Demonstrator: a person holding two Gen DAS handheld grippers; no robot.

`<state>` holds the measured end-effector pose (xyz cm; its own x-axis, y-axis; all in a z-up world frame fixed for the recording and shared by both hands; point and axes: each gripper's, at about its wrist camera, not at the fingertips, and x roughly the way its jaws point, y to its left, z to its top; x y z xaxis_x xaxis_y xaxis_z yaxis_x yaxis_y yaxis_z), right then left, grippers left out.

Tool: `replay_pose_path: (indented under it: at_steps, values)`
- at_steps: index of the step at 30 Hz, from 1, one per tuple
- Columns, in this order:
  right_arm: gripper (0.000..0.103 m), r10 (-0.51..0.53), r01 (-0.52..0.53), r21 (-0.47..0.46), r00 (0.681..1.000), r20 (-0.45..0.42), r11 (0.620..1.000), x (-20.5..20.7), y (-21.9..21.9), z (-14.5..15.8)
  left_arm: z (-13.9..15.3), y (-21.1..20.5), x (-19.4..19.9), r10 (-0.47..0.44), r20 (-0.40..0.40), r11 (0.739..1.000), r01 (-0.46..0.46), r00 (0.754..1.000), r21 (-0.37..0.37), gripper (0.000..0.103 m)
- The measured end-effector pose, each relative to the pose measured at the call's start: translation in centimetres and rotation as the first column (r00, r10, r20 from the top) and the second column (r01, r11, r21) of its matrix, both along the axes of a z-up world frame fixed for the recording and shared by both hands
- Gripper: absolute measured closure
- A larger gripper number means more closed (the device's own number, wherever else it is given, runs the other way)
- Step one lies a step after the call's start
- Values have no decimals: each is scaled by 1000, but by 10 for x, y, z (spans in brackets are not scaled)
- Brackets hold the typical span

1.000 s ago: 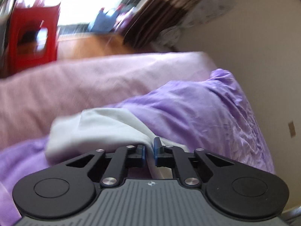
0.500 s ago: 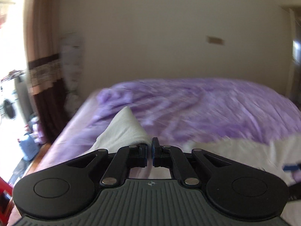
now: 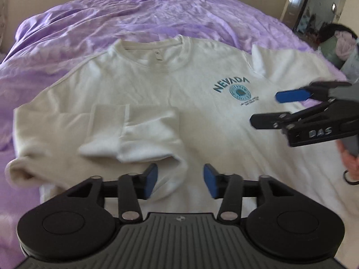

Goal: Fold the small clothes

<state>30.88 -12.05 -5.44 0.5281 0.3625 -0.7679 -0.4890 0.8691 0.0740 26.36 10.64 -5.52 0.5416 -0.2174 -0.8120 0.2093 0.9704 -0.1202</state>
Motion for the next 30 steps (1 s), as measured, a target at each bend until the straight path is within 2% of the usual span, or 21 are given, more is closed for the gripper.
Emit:
replay_pose_path:
  at_steps: [1, 4, 6, 9, 13, 17, 21, 23, 24, 25, 28, 30]
  values:
    - [28, 17, -17, 9, 1000, 0, 1000, 0, 6, 1, 5, 6, -5, 6, 4, 1000, -6, 1000, -11, 45]
    - [39, 81, -80, 54, 997, -18, 995, 0, 28, 5, 20, 31, -15, 30, 11, 999, -29, 1000, -24, 45]
    - [46, 130, -127, 89, 991, -29, 988, 1, 48, 9, 30, 47, -18, 64, 24, 997, -65, 998, 35, 45]
    - [48, 216, -213, 109, 976, -24, 971, 1, 87, 13, 37, 72, -18, 140, 53, 978, -146, 989, 149, 45]
    - [48, 303, -298, 103, 952, -38, 949, 6, 142, 11, 40, 112, -14, 236, 63, 960, -243, 970, 141, 45]
    - [48, 356, -356, 12, 934, -38, 934, 13, 192, -4, 40, 141, -17, 280, 56, 954, -284, 958, 92, 45]
    - [50, 408, -413, -118, 911, -62, 903, 12, 226, -28, 35, 153, -24, 284, 46, 953, -287, 958, 95, 45]
    - [72, 431, -432, -171, 901, -49, 885, 7, 231, -30, 33, 157, -28, 281, 30, 955, -283, 959, 93, 45]
    - [95, 435, -435, -172, 900, -41, 884, 8, 231, -27, 31, 158, -28, 279, 23, 956, -280, 960, 89, 45]
    - [100, 429, -428, -174, 903, -32, 887, 11, 228, -21, 30, 158, -29, 278, 18, 957, -279, 960, 81, 45]
    - [102, 397, -390, -162, 918, 12, 907, 24, 213, 9, 24, 154, -26, 260, -8, 965, -260, 966, 35, 45]
    - [102, 356, -344, -152, 933, 57, 926, 36, 197, 35, 18, 146, -23, 247, -18, 969, -247, 969, 12, 39]
